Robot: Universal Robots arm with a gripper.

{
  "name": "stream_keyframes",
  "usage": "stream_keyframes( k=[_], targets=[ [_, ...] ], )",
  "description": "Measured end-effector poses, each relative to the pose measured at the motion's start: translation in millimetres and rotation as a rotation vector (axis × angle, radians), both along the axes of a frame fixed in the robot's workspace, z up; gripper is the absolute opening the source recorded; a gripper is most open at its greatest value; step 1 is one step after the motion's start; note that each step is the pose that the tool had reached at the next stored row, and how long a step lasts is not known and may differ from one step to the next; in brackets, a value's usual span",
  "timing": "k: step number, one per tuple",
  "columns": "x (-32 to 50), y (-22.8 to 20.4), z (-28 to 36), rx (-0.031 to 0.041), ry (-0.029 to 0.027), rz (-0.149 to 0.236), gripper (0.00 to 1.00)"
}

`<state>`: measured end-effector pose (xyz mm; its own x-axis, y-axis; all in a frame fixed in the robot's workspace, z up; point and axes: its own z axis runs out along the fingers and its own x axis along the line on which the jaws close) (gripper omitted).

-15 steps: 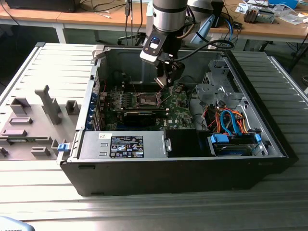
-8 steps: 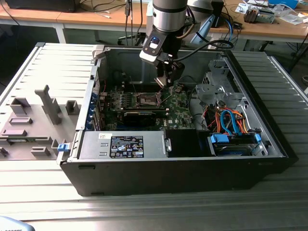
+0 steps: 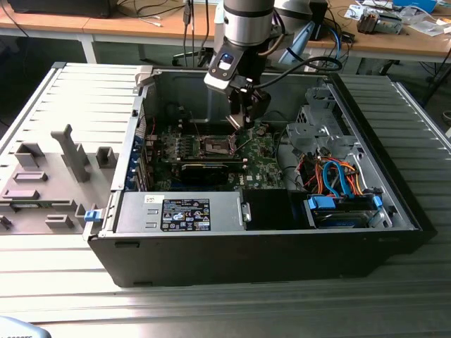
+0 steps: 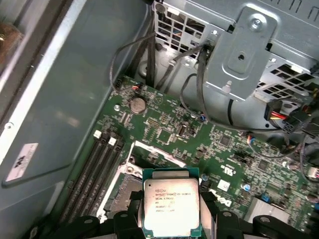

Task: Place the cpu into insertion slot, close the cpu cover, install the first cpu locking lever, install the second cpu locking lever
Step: 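Place the cpu into insertion slot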

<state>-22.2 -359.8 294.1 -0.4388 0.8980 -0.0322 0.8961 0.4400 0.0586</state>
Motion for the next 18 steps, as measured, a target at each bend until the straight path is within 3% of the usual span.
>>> stream_keyframes(
  k=[2, 3, 4, 5, 18],
  targets=[
    [0.6, 0.0, 0.0, -0.0145, 0.0012, 0.0, 0.54],
    [0.8, 0.0, 0.0, -0.0225, 0.0116, -0.004, 0.54],
    [0.8, 0.0, 0.1, -0.0227, 0.0348, -0.008, 0.54],
    [0.8, 0.0, 0.1, -0.0228, 0.0463, -0.013, 0.54],
    [1.1, 0.0, 0.0, -0.0221, 0.0466, -0.033, 0.54]
  ],
)
